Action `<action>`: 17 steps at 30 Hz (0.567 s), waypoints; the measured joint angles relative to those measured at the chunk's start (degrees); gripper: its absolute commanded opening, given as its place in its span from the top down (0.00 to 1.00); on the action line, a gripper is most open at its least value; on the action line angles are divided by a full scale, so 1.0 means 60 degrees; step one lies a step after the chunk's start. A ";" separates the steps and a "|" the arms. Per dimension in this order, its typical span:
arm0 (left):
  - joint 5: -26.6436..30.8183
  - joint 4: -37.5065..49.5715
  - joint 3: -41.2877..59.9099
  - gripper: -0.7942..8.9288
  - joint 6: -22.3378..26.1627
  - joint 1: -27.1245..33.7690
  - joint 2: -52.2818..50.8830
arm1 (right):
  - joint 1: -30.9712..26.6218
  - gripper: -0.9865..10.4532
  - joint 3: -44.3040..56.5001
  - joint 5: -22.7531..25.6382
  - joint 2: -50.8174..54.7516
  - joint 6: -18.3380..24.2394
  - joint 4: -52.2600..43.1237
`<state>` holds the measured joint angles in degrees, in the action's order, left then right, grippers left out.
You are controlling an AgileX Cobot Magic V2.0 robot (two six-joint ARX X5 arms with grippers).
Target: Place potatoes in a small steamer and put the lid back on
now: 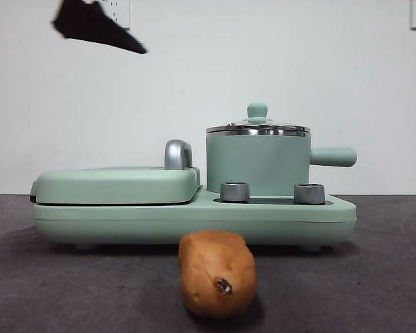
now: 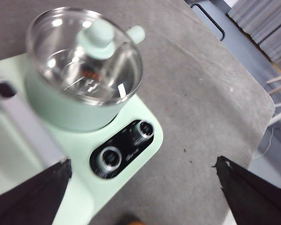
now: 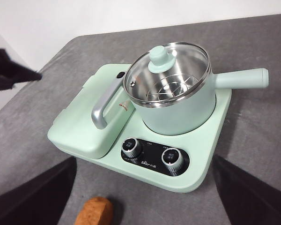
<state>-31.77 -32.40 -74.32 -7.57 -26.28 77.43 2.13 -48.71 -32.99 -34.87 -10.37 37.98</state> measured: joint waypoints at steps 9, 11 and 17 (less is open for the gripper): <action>0.0080 -0.0004 -0.1953 0.40 0.0441 -0.0710 0.1956 | 0.0000 0.51 0.0000 0.0000 -0.0007 0.0000 0.0000; 0.0350 0.0025 -0.2317 0.40 0.0470 -0.0801 0.2320 | -0.0004 0.51 0.0000 0.0000 -0.0007 0.0000 0.0004; 0.1603 0.0820 -0.2947 0.41 0.0714 -0.0969 0.3111 | 0.0000 0.51 0.0000 0.0000 -0.0007 0.0000 0.0040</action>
<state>-22.15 -27.49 -92.01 -3.29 -32.10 96.09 2.13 -48.71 -32.99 -34.92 -10.37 38.22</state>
